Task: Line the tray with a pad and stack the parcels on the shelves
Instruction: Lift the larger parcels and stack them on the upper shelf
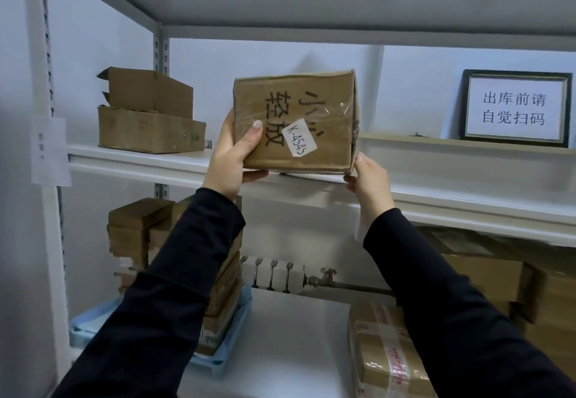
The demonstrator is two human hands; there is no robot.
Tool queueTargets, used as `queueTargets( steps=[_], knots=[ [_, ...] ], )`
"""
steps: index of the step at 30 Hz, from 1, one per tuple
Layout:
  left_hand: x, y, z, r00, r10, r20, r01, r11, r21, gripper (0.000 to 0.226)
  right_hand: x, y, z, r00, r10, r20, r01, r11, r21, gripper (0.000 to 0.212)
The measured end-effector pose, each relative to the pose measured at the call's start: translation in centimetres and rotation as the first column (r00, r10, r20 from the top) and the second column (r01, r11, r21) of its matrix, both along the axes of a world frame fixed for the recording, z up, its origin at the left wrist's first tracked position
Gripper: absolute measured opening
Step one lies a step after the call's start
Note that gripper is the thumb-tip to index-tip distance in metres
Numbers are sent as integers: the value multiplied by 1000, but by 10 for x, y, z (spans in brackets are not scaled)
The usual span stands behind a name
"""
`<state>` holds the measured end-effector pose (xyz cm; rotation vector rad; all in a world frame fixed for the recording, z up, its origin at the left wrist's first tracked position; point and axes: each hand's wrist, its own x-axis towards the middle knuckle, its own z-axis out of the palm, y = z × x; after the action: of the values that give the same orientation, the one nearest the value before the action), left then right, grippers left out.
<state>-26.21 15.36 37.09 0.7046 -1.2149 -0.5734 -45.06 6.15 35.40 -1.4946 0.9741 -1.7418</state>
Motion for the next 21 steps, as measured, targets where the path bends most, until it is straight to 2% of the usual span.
queueTargets(
  steps=[3,5,7,10,13,17,21],
  knots=[
    [-3,-12,6,1000,9,18,-9,1000,3,44,-1,-2,9,999,-16,-48,18,999,29,28],
    [-8,-20,9,999,23,45,-24,1000,9,41,0,-4,16,996,-33,-87,33,999,3,31],
    [-13,-28,9,996,47,72,-48,999,16,44,1,2,22,998,-25,-55,20,996,-91,30],
    [-17,-43,9,992,89,93,-91,996,21,51,4,13,27,994,111,-12,-111,968,-225,39],
    [-14,-60,7,968,167,187,-172,985,15,56,6,14,23,981,133,-144,-168,947,-273,60],
    [-14,-78,-2,893,307,330,-336,942,30,72,-3,2,11,969,108,-222,-161,959,-235,66],
    [-15,-92,-12,871,323,371,-384,917,104,79,-6,-8,6,936,-38,-349,-39,977,-211,66]
  ],
)
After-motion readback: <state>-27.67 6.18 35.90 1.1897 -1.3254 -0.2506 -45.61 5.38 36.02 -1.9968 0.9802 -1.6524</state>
